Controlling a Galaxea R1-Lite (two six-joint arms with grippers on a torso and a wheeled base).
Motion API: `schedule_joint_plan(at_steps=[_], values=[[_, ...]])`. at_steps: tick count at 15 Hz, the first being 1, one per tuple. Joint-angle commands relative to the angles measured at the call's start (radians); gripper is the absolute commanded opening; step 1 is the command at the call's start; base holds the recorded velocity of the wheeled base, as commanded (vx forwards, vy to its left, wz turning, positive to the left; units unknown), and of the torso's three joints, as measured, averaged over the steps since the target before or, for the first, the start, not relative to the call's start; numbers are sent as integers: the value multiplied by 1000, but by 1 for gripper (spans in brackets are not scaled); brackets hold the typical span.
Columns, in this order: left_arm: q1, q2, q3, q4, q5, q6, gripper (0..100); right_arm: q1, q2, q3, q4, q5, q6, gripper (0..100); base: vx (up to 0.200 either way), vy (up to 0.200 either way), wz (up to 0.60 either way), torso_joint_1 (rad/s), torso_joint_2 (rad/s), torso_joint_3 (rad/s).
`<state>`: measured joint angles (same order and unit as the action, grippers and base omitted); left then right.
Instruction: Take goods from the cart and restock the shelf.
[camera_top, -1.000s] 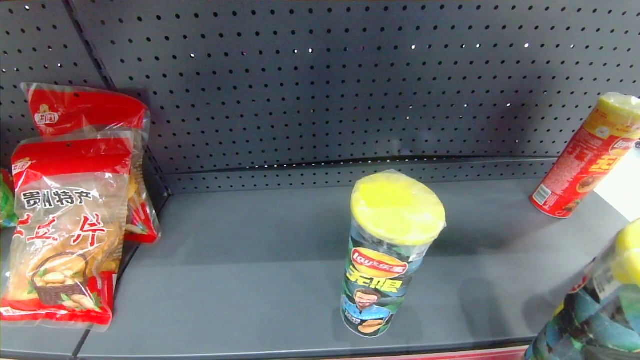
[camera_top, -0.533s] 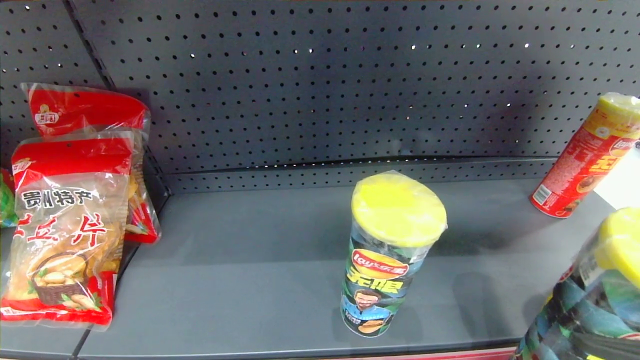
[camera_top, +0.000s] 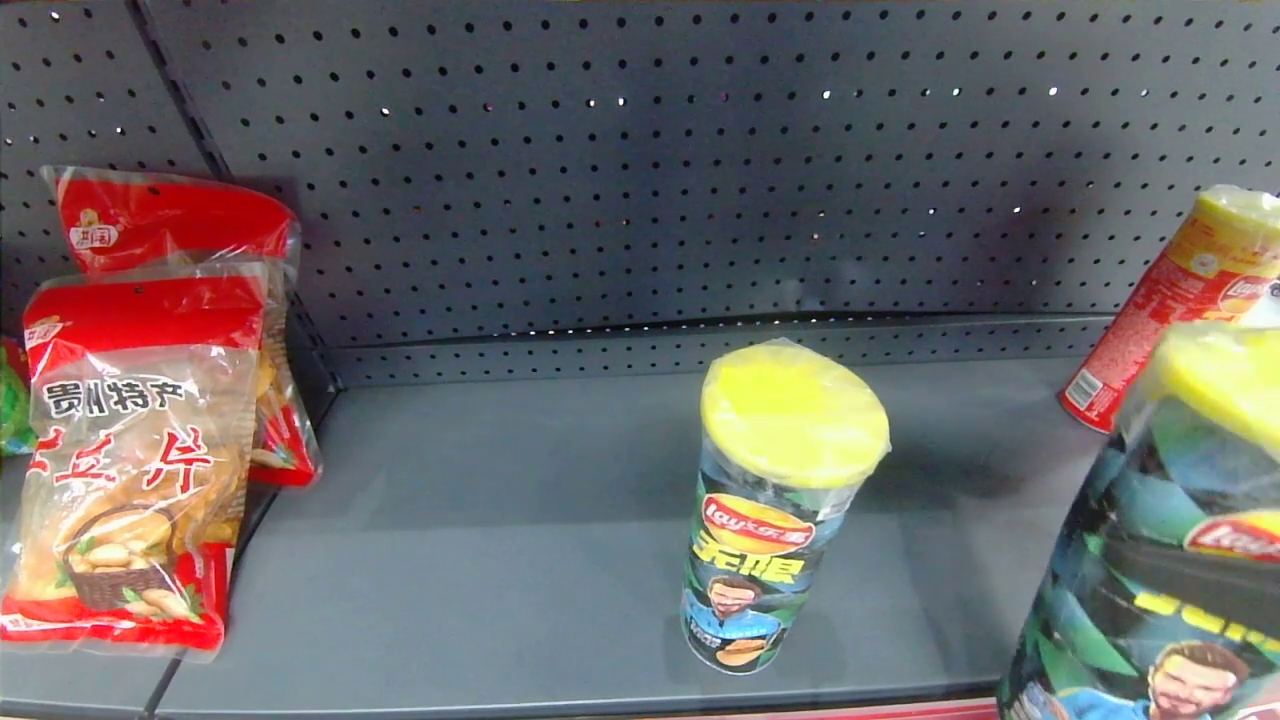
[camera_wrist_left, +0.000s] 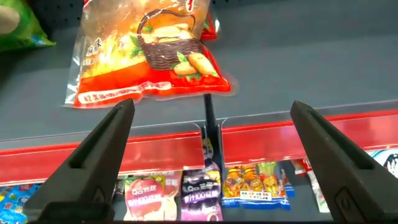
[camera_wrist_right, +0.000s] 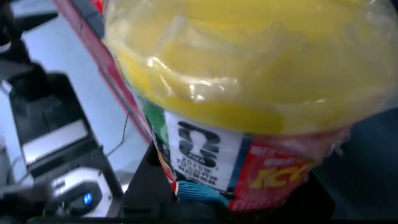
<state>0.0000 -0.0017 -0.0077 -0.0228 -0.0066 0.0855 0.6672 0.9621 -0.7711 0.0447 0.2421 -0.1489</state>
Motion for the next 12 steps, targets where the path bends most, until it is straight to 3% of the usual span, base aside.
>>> schedule_joint_plan(at_steps=[1, 2, 4, 8, 10, 12], values=[[0, 2, 0, 0, 0, 0, 100, -23, 87, -19, -72, -37, 74, 0, 0, 0, 0, 0, 0, 0], [0, 2, 0, 0, 0, 0, 100, -57, 116, -27, -105, -43, 88, 0, 0, 0, 0, 0, 0, 0], [0, 2, 0, 0, 0, 0, 100, -259, 270, -88, -246, 19, 54, 0, 0, 0, 0, 0, 0, 0], [0, 2, 0, 0, 0, 0, 100, -525, 583, -244, -344, 289, -207, 0, 0, 0, 0, 0, 0, 0], [0, 2, 0, 0, 0, 0, 100, -540, 684, -320, -342, 362, -264, 0, 0, 0, 0, 0, 0, 0], [0, 2, 0, 0, 0, 0, 100, -465, 716, -392, -339, 368, -250, 0, 0, 0, 0, 0, 0, 0]])
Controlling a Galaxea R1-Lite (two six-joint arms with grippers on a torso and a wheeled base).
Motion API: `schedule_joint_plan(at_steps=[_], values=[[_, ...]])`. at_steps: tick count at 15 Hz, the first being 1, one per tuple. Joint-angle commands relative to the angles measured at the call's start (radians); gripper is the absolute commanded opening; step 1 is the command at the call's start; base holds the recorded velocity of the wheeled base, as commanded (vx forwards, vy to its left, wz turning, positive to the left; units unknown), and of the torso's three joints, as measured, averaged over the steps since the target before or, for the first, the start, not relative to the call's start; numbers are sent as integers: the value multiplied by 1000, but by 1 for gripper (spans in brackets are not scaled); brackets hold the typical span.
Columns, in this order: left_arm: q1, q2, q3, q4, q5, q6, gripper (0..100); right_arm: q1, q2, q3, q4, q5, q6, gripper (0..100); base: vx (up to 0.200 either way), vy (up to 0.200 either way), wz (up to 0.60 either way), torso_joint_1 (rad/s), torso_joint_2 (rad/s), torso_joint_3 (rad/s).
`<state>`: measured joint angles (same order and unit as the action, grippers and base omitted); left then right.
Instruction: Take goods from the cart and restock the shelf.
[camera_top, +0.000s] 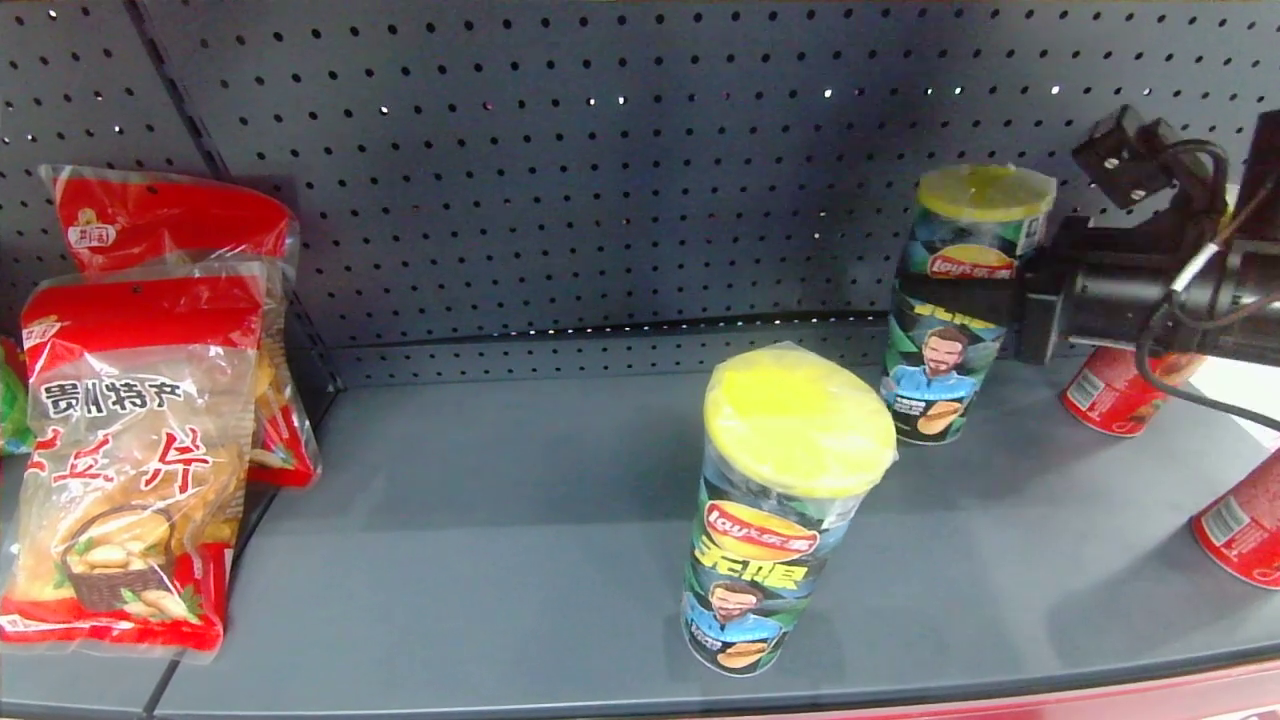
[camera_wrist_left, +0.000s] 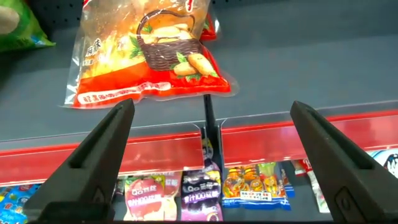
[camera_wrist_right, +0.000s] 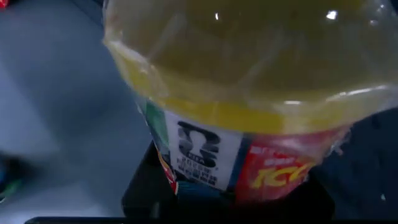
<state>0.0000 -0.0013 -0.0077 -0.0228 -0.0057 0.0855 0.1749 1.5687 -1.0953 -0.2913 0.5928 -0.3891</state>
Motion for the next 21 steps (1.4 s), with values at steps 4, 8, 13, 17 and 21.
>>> schedule_joint_plan(at_steps=[4, 8, 13, 17, 21], values=[[0, 1, 0, 0, 0, 0, 100, 97, 152, -176, -3, 19, 50, 0, 0, 0, 0, 0, 0, 0], [0, 1, 0, 0, 0, 0, 100, 216, 93, -106, -6, 41, 52, 0, 0, 0, 0, 0, 0, 0], [0, 1, 0, 0, 0, 0, 100, 293, 171, -97, -108, 36, 113, 0, 0, 0, 0, 0, 0, 0], [0, 1, 0, 0, 0, 0, 100, 348, 220, -112, -190, -11, 200, 0, 0, 0, 0, 0, 0, 0], [0, 1, 0, 0, 0, 0, 100, 345, 206, -89, -190, -11, 204, 0, 0, 0, 0, 0, 0, 0]])
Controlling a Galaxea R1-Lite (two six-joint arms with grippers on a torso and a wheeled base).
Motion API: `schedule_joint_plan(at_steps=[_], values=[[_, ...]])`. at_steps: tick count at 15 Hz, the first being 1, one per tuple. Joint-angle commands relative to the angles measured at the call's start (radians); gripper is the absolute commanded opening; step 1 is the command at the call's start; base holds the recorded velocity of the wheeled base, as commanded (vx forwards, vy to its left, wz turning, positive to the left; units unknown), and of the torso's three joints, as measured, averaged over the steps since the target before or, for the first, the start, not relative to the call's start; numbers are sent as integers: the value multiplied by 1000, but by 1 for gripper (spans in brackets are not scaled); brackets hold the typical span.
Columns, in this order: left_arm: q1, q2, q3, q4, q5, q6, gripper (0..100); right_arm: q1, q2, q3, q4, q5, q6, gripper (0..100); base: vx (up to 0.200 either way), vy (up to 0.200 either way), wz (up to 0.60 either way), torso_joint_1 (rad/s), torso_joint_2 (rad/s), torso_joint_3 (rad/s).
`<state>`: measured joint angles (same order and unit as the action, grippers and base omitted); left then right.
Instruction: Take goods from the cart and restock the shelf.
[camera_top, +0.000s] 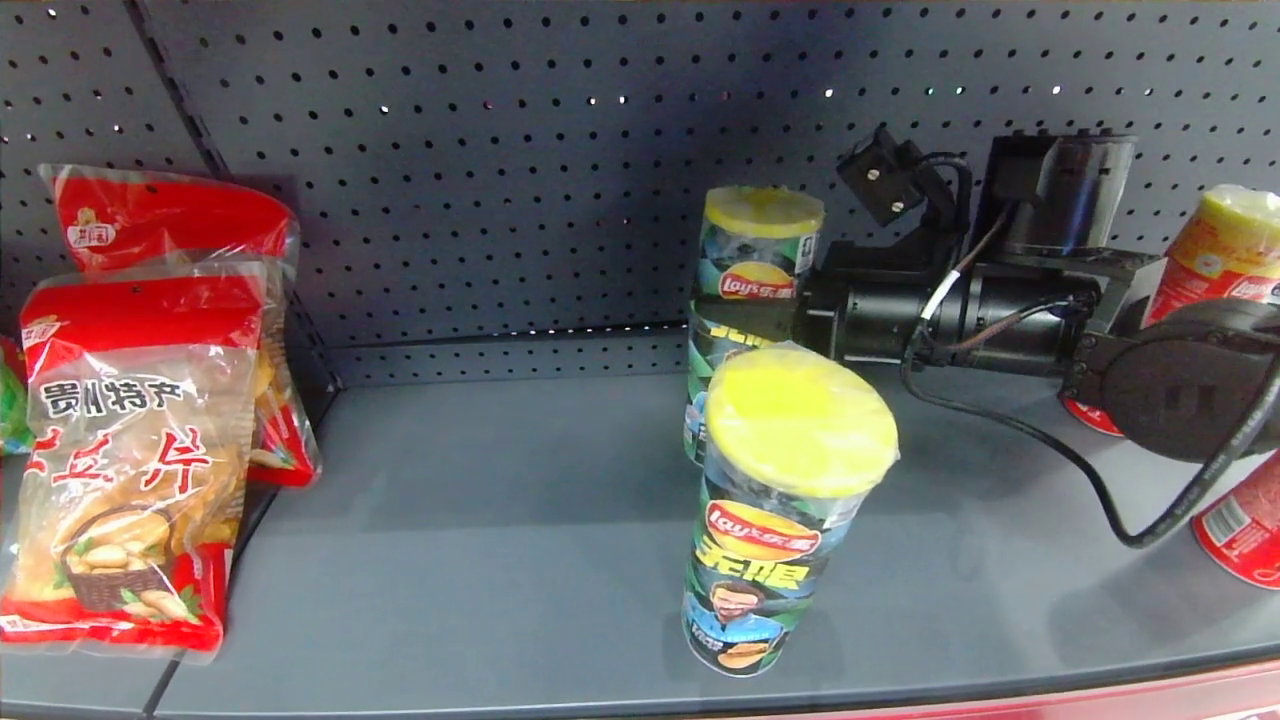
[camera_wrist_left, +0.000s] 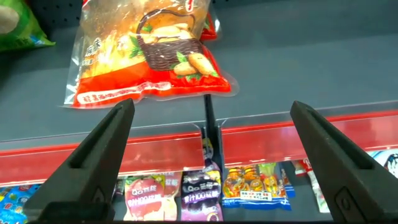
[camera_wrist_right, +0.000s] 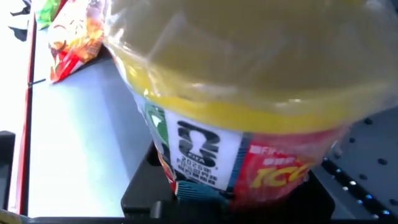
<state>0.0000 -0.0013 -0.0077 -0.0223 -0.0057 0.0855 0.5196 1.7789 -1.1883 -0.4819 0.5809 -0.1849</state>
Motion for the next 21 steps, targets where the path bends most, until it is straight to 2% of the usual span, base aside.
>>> schedule_joint_plan(at_steps=[1, 8, 17, 18, 21], values=[[0, 1, 0, -1, 0, 0, 100, 0, -4, 7, 0, 1, 2, 0, 0, 0, 0, 0, 0, 0], [0, 1, 0, -1, 0, 0, 100, 4, 28, 26, -15, 8, 2, 0, 0, 0, 0, 0, 0, 0], [0, 1, 0, -1, 0, 0, 100, -4, -35, 125, -17, 10, -5, 0, 0, 0, 0, 0, 0, 0], [0, 1, 0, -1, 0, 0, 100, -4, -46, 134, -17, 10, -7, 100, 0, 0, 0, 0, 0, 0], [0, 1, 0, -1, 0, 0, 100, -4, -61, 154, -21, 20, -18, 100, 0, 0, 0, 0, 0, 0]])
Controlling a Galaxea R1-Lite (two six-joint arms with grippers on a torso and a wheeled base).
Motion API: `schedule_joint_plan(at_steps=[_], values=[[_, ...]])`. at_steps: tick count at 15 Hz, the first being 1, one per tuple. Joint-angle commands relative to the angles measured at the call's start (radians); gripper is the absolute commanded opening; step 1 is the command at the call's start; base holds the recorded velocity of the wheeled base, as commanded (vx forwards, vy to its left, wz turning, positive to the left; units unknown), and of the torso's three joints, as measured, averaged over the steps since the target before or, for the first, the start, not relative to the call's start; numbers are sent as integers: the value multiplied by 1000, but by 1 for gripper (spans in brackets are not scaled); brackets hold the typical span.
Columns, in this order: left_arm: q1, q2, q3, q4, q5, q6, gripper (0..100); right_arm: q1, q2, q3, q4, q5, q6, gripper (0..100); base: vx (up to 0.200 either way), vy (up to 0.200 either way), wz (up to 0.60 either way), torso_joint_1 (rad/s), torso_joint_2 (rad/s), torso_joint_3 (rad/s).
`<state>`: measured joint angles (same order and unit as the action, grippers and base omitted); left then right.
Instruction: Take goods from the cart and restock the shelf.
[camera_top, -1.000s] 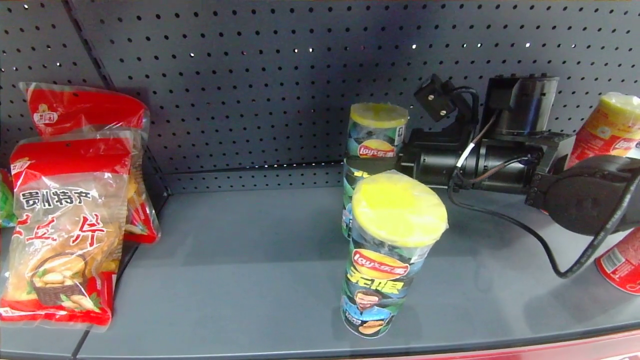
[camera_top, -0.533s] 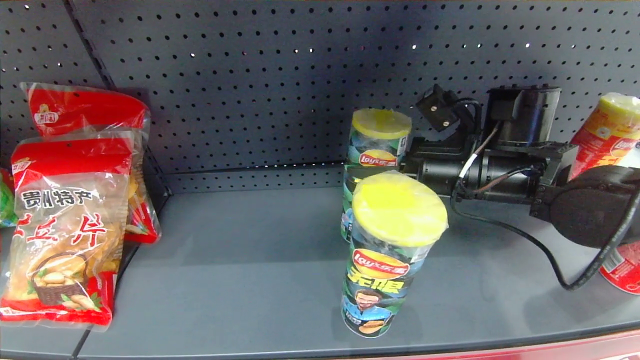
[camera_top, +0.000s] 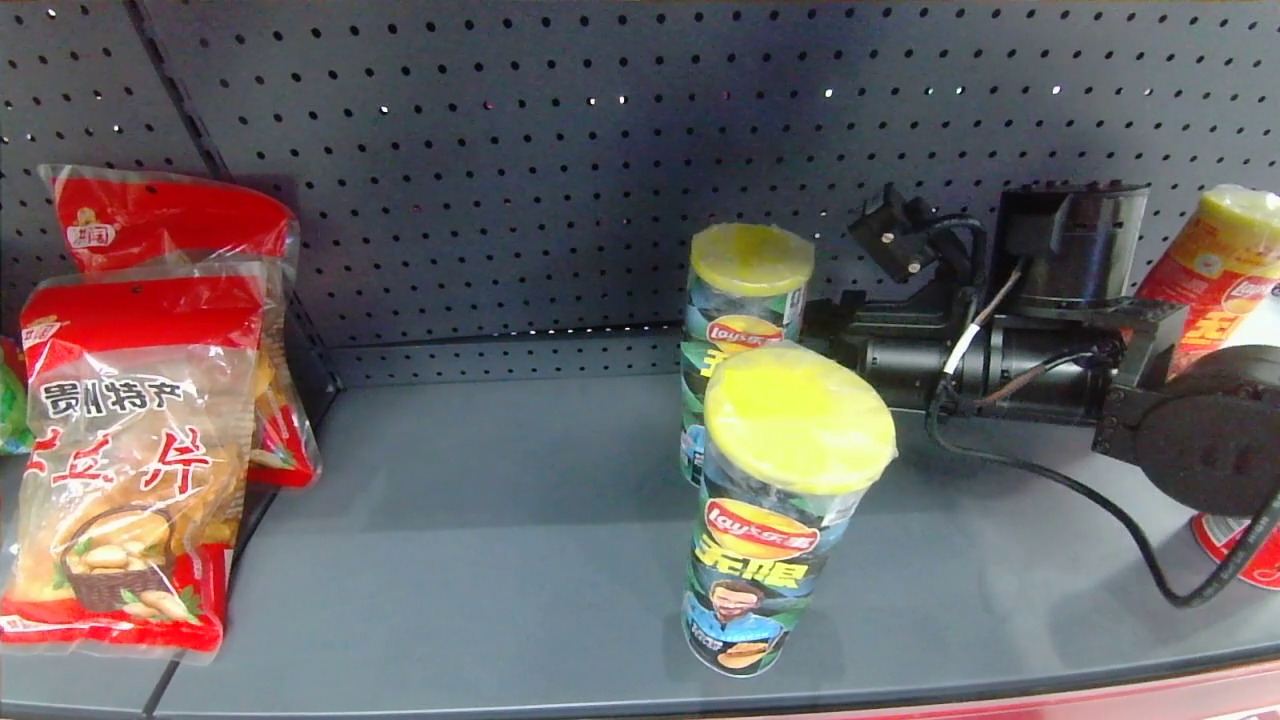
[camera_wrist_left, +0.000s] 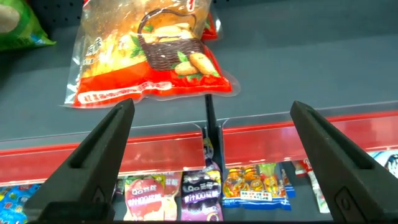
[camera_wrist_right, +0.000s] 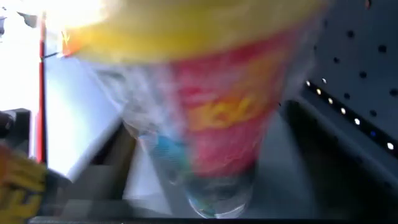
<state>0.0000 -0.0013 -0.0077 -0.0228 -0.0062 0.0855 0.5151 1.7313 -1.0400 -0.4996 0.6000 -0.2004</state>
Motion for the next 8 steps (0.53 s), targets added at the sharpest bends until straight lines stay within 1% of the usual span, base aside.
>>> schedule_joint_plan(at_steps=[1, 4, 8], values=[[0, 1, 0, 0, 0, 0, 100, 0, -22, 17, -4, 1, -2, 100, 0, 0, 0, 0, 0, 0], [0, 1, 0, 0, 0, 0, 100, -1, -44, 40, -4, 1, -2, 100, 0, 0, 0, 0, 0, 0], [0, 1, 0, 0, 0, 0, 100, -60, -70, 109, -5, 0, -4, 100, 0, 0, 0, 0, 0, 0]])
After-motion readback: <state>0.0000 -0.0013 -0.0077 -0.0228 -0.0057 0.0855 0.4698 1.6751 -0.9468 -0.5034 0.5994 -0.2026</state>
